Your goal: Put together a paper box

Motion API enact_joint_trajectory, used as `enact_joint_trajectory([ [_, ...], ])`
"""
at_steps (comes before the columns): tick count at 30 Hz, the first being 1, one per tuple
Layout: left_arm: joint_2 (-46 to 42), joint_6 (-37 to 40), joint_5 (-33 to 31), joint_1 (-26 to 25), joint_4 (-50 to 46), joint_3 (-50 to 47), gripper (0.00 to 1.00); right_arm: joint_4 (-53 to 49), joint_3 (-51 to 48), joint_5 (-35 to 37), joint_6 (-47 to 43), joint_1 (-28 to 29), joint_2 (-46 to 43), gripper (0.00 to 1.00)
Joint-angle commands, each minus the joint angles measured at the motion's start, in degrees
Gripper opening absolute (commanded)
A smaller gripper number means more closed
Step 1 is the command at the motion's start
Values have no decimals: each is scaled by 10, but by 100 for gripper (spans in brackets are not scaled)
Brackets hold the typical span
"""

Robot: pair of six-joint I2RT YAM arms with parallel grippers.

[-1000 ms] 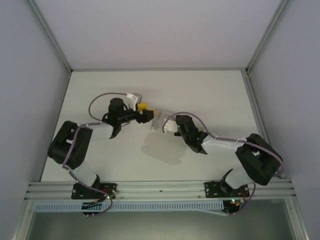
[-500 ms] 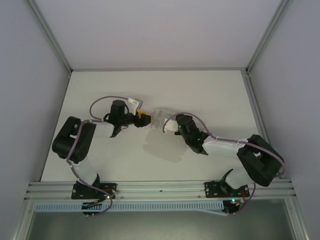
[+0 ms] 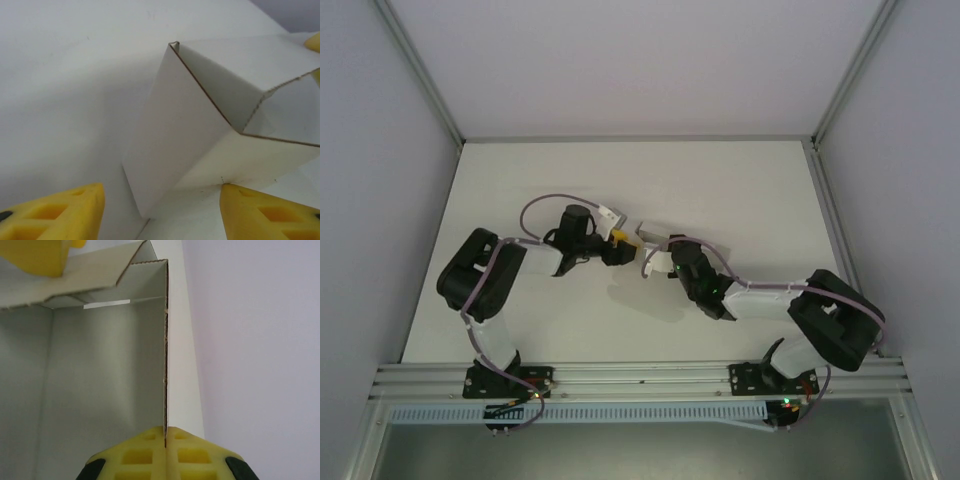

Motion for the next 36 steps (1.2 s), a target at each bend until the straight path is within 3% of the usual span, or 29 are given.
enact_joint_trajectory([
  [1, 19, 10, -53, -7, 11, 18, 64, 21, -18, 1, 14, 19, 1, 0],
  [3, 25, -7, -78, -8, 28, 16, 65, 7, -18, -5, 21, 24, -5, 0],
  [7, 26, -35, -62, -11, 95, 1, 65, -44, -8, -13, 36, 31, -10, 0],
  [11, 22, -31, -80, -23, 142, -5, 76, -68, -4, -19, 55, 31, -5, 0],
  [23, 34, 37, 38, -32, 82, 21, 76, -103, 6, -20, 74, 21, -11, 0],
  [32, 38, 50, 68, -31, 61, 31, 76, -117, 11, -24, 73, 17, -14, 0],
  [34, 46, 45, 48, -31, 57, 46, 66, -116, 12, -24, 75, 17, -14, 0],
  [36, 54, 41, 14, -31, 49, 57, 49, -118, 12, -25, 75, 18, -16, 0],
])
